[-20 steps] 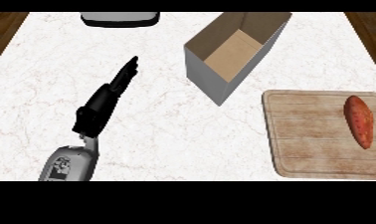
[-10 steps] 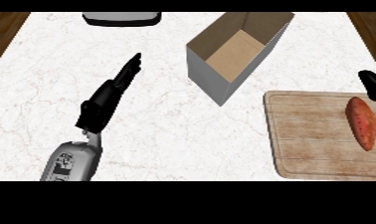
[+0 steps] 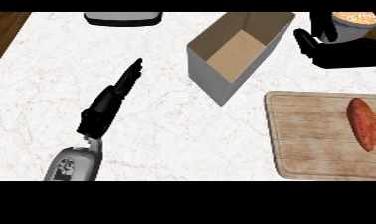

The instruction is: Pick the cupcake from the cutting board and place it in the cardboard box

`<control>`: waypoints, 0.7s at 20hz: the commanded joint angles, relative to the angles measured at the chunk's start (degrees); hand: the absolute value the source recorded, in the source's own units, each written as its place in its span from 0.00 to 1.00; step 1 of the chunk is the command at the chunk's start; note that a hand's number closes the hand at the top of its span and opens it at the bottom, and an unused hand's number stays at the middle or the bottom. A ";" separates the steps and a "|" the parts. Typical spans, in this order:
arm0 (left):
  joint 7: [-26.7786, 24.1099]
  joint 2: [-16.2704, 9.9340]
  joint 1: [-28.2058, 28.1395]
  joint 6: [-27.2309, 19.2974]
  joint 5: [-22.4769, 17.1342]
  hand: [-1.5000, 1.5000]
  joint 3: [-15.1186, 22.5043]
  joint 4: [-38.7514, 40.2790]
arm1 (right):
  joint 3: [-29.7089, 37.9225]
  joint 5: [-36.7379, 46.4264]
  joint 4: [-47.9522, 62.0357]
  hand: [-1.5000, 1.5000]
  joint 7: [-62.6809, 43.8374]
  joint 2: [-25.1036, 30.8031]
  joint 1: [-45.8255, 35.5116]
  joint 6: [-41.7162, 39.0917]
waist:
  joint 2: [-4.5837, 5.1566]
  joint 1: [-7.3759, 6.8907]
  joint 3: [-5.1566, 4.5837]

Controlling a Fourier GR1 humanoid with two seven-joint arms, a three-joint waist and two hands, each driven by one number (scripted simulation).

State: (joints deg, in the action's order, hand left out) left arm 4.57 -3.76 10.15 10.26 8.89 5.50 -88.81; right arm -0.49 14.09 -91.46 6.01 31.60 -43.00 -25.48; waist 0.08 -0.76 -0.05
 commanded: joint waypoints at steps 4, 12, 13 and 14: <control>0.05 -1.81 3.25 1.87 -1.90 0.50 -3.55 2.27 | -5.18 11.32 8.97 1.00 4.20 -4.95 -3.98 5.66 | 0.07 0.31 0.03; -1.39 0.83 1.73 -0.48 1.21 0.50 -0.53 2.32 | -9.45 21.61 25.71 1.00 12.66 -10.69 -6.71 13.21 | 0.11 0.05 0.04; 0.02 -1.00 -0.77 1.91 -0.67 0.50 -0.99 -1.92 | -11.46 23.33 26.29 1.00 12.71 -12.45 -3.39 16.10 | 0.09 -0.34 0.06; 4.06 -0.41 3.62 1.36 -0.69 0.50 -1.42 -1.64 | -10.79 21.36 29.19 1.00 5.96 -16.92 -9.40 13.39 | 0.12 -0.53 0.04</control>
State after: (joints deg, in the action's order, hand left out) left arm 4.72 -4.00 11.99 11.06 8.85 4.34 -88.10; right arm -9.92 33.71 -68.59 14.35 20.11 -50.07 -13.35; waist 0.21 -0.97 0.00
